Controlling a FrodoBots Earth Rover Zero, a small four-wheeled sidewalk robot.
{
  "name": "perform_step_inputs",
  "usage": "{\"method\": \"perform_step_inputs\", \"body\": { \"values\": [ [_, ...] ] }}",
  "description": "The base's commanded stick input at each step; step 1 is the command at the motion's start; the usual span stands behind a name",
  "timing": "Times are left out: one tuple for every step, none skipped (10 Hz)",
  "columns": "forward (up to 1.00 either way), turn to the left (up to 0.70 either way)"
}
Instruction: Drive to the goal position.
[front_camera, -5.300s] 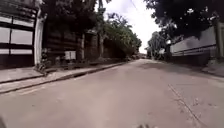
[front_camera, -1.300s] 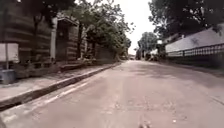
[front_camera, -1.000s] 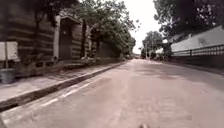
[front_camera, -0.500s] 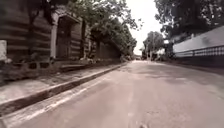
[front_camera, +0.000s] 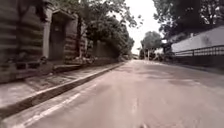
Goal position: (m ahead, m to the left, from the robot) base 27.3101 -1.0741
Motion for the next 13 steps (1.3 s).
{"method": "perform_step_inputs", "body": {
  "values": [
    [0.7, -0.18],
    [0.7, -0.05],
    [0.7, -0.01],
    [0.7, 0.0],
    [0.7, 0.0],
    [0.7, 0.0],
    [0.7, 0.0],
    [0.7, 0.0],
    [0.7, 0.0],
    [0.7, 0.0],
    [0.7, -0.03],
    [0.7, -0.03],
    [0.7, -0.03]
  ]
}}
